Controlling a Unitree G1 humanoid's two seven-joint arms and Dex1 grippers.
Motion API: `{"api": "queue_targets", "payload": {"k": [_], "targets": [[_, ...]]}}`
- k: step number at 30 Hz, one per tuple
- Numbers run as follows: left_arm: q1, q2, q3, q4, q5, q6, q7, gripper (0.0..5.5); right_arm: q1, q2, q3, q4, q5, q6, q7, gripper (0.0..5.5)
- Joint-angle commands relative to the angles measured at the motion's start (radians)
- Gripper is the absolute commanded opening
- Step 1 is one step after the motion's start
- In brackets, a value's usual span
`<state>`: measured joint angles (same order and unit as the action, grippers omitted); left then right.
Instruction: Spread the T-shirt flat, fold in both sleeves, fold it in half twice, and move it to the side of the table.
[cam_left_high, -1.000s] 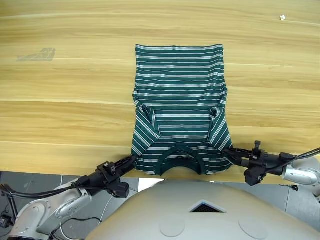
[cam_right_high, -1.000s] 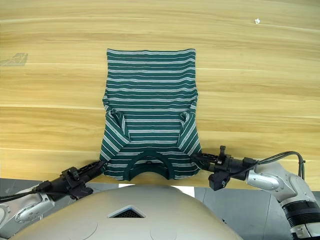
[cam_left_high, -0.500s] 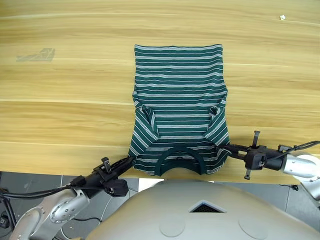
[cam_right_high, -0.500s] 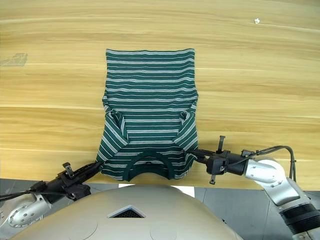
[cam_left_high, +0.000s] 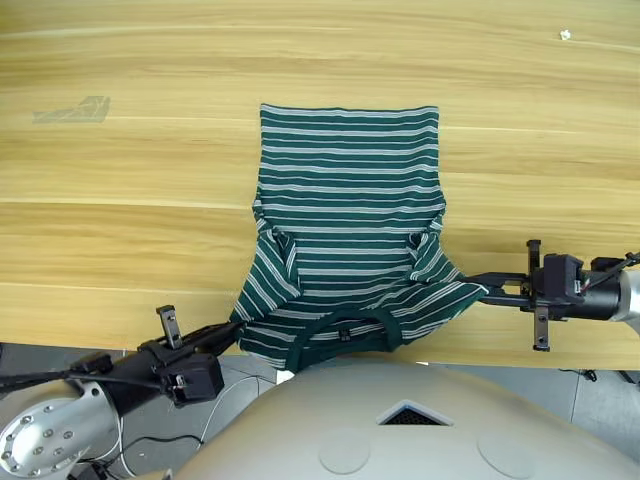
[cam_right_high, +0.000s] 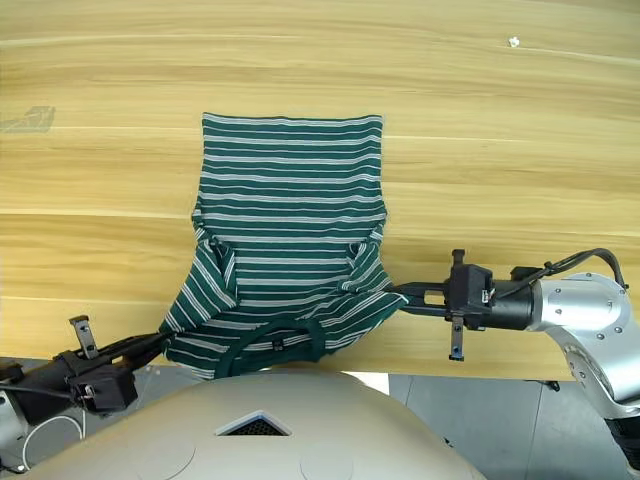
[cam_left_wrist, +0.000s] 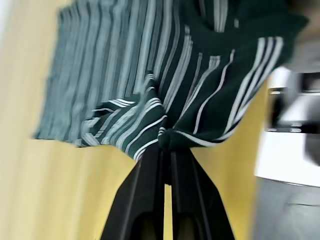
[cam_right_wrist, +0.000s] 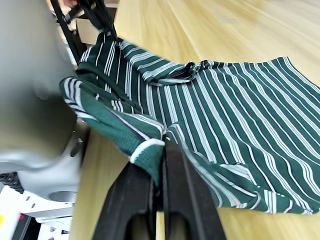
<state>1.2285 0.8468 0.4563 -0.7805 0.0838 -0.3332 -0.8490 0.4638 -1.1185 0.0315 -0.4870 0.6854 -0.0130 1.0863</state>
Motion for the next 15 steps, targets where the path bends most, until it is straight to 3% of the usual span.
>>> {"api": "queue_targets", "payload": {"k": [1, 7, 11, 15], "targets": [[-0.008, -0.007, 0.033, -0.073, -0.097, 0.035, -0.071, 0.00, -0.008, 0.018, -0.046, -0.009, -0.024, 0.043, 0.018, 0.00], [-0.197, 0.064, 0.040, -0.026, -0.163, 0.116, -0.142, 0.00, -0.085, 0.066, -0.021, 0.036, -0.118, 0.046, 0.041, 0.00], [-0.560, 0.147, -0.124, 0.147, -0.123, 0.172, -0.131, 0.00, -0.308, 0.159, 0.077, 0.172, -0.220, 0.046, 0.068, 0.00], [-0.974, 0.107, -0.380, 0.405, 0.011, 0.159, -0.120, 0.00, -0.609, 0.291, 0.143, 0.456, -0.306, 0.029, 0.101, 0.00]]}}
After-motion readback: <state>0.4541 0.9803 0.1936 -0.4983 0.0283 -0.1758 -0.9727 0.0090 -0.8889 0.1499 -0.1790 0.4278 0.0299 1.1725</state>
